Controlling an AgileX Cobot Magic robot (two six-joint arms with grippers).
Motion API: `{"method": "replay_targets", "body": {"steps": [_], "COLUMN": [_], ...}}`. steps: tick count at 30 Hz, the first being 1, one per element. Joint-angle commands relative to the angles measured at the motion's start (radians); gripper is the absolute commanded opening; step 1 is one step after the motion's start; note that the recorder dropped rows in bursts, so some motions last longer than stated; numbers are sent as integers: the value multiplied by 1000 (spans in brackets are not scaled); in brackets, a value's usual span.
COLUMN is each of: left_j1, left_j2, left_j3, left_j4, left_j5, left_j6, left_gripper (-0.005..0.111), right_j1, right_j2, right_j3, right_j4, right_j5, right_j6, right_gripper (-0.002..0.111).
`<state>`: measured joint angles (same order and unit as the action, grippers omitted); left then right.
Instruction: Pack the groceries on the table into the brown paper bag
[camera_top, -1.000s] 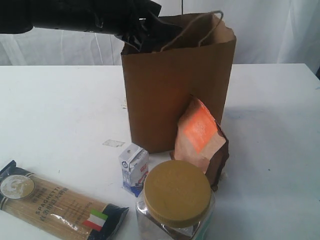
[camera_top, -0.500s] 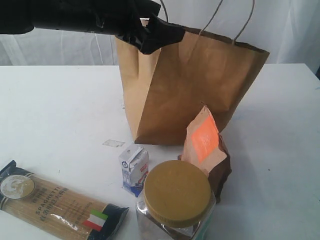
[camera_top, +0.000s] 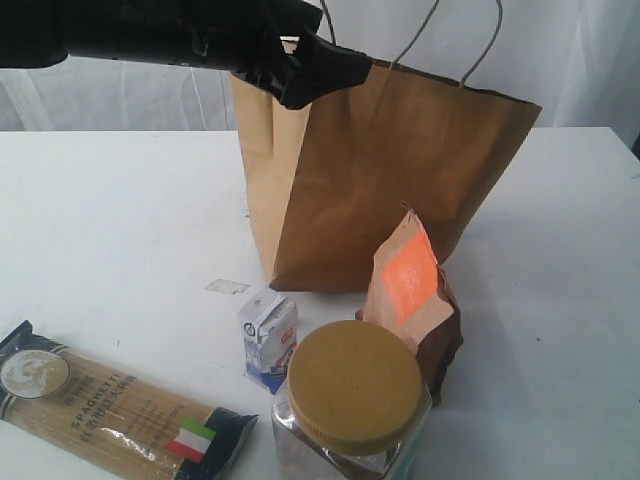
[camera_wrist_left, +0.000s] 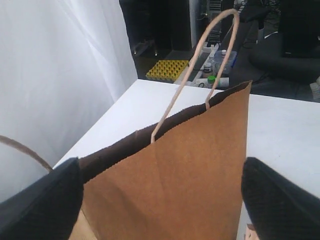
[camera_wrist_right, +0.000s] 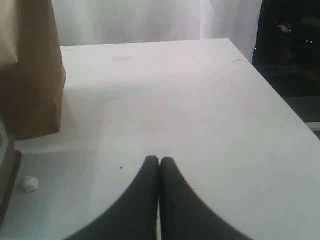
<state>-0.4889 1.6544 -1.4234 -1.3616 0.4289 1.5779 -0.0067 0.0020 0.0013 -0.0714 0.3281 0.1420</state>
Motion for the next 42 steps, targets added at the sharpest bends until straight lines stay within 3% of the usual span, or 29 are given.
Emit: {"method": "replay_targets", "body": {"steps": [1, 4, 7, 14, 19, 23, 29, 30, 35, 42], "left_j1": [-1, -1, -1, -1, -1, -1, 42, 86, 220, 472], "left_j2": [-6, -22, -58, -143, -176, -191, -220, -229, -233, -248], "left_j3": [-4, -4, -4, -4, -4, -4, -4, -4, -2, 202], "left_j4": [-19, -19, -19, 70, 168, 305, 911, 1113, 1471, 1534], "left_j5": [16, 8, -9, -48, -48, -56, -45, 20, 245, 258], "left_j6": [-12, -12, -12, -12, -21, -147, -674, -907, -1317, -1563], "left_gripper": [86, 81, 63, 0, 0, 0, 0, 0, 0, 0], "right_j1": [0, 0, 0, 0, 0, 0, 0, 0, 0, 0], "right_j2": [-2, -2, -2, -2, -2, -2, -2, -2, -2, -2], "right_j3": [-1, -1, -1, -1, -1, -1, -1, -1, -1, -1], "right_j4": [-4, -4, -4, -4, -4, -4, -4, -4, -4, -4], "right_j5": [-9, -9, -9, -9, -9, -9, -9, -9, -9, -9], "right_j6": [4, 4, 4, 4, 4, 4, 4, 4, 4, 4], "right_gripper": [0, 0, 0, 0, 0, 0, 0, 0, 0, 0]}}
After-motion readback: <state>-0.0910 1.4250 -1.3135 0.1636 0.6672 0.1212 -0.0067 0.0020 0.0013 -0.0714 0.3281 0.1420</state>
